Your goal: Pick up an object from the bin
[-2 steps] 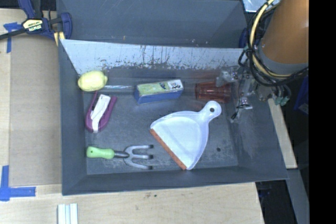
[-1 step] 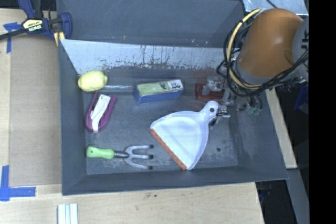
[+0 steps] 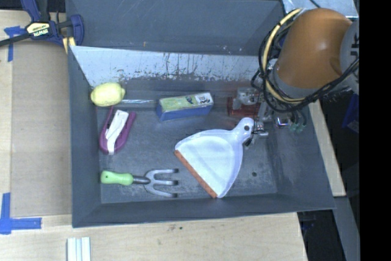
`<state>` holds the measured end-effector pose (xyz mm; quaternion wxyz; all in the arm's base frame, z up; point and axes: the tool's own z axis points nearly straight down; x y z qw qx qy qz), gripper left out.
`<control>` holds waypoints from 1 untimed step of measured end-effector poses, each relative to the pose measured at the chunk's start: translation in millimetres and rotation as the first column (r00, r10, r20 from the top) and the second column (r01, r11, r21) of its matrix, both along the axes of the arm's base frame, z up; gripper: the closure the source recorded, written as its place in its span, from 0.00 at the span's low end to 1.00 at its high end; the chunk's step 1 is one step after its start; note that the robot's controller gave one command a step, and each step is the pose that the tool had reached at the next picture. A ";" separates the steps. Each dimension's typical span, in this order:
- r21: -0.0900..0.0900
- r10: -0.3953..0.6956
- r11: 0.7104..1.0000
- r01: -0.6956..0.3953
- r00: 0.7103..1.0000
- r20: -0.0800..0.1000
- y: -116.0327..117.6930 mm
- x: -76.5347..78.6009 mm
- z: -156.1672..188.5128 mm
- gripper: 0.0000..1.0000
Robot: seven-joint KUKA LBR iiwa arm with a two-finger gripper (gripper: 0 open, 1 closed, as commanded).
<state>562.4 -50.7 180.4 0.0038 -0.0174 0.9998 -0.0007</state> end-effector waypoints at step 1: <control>0.000 0.102 0.995 -0.102 0.995 -0.001 -12.4 33.2 -48.9 0.00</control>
Offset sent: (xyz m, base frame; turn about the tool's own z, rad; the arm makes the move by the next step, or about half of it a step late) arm 0.0272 -0.0040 -0.0603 -0.2477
